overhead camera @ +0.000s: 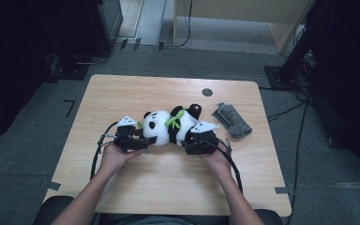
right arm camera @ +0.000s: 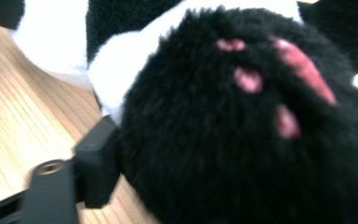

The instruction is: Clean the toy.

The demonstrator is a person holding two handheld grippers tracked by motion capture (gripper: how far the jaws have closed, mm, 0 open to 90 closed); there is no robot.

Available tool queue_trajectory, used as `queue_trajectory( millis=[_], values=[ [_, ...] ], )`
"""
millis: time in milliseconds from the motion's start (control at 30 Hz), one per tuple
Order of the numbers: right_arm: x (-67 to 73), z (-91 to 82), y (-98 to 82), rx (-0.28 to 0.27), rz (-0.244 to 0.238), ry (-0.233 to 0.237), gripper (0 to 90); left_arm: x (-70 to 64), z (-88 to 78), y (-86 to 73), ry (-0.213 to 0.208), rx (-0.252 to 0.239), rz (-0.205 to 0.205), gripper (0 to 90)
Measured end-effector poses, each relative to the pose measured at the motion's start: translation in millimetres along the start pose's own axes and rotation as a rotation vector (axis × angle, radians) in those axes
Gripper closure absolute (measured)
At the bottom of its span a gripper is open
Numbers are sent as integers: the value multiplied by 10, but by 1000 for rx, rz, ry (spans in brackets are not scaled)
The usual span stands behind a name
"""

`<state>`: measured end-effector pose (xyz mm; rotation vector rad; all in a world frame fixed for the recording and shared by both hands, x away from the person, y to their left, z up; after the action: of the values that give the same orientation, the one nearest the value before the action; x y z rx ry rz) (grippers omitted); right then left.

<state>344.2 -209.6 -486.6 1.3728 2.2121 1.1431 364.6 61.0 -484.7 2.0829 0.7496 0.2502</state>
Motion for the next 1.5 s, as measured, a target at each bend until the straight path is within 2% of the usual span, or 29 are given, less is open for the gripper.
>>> queue_trajectory(
  millis=[33,67,133,200,267,367,467,500,567,667,733,767,800,833,900,1033,1133,1167,1200,1233,1267,1300,1367,1433,1500],
  values=[
    [0,0,0,0,0,0,286,0,0,0,0,0,0,282],
    [-9,-29,44,-4,22,-1,363,13,-19,10,-6,-17,4,282],
    [-17,-67,91,-9,41,-3,408,28,-43,22,-18,-25,21,275],
    [-41,-117,134,-16,53,-8,424,31,-70,30,-15,-17,65,270],
    [-66,-186,175,-7,63,-2,449,17,-116,41,2,-43,114,271],
    [-121,-301,245,-4,93,13,467,20,-180,48,-26,-82,125,274],
    [-149,-369,280,-15,119,22,471,24,-204,39,-31,-89,132,275],
    [-168,-437,317,-23,158,43,476,22,-222,27,-38,-95,141,274],
    [-184,-499,352,-31,193,68,473,11,-226,10,-37,-98,159,272],
    [-208,-566,381,-26,241,129,470,-2,-190,-32,-23,-103,180,269],
    [-189,-580,389,-12,245,160,470,-5,-174,-35,-27,-112,194,243],
    [-170,-582,391,-1,239,161,470,-11,-168,-40,-26,-116,214,242],
    [-162,-585,392,4,235,165,470,-11,-168,-40,-26,-116,214,233],
    [-157,-586,391,16,238,181,470,-19,-154,-41,-29,-123,243,197],
    [-146,-591,387,27,240,209,470,-30,-131,-32,-69,-131,237,163],
    [-92,-577,381,64,217,240,466,-58,-57,-28,-68,-107,234,104],
    [-37,-554,376,85,208,251,466,-80,-17,-19,-42,-98,245,63],
    [-17,-541,374,93,214,259,466,-90,-21,-7,-11,-108,257,57],
    [-17,-541,374,93,214,259,466,-90,-21,-7,-11,-108,257,59],
    [1,-527,371,101,217,265,465,-99,-34,5,13,-123,268,59],
    [-7,-522,374,90,224,266,463,-107,-60,15,28,-138,275,114],
    [-20,-527,377,89,234,269,462,-111,-83,23,23,-145,263,140],
    [-43,-531,374,92,242,270,448,-113,-87,19,19,-127,256,202],
    [-50,-510,367,98,229,247,413,-116,-59,7,32,-96,246,247],
    [-41,-468,355,96,196,192,385,-124,-22,-8,39,-74,238,314]
  ],
)
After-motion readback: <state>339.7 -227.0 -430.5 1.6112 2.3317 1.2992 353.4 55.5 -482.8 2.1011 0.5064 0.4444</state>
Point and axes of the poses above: each handheld gripper's, and its own axes: z roughly forward along the jaws, y roughly out of its top, x roughly to its left, the point moved 2 cm from there along z, roughly forward along the jaws, and after that the axes turned 15 degrees about z, right-handed, at the moved point
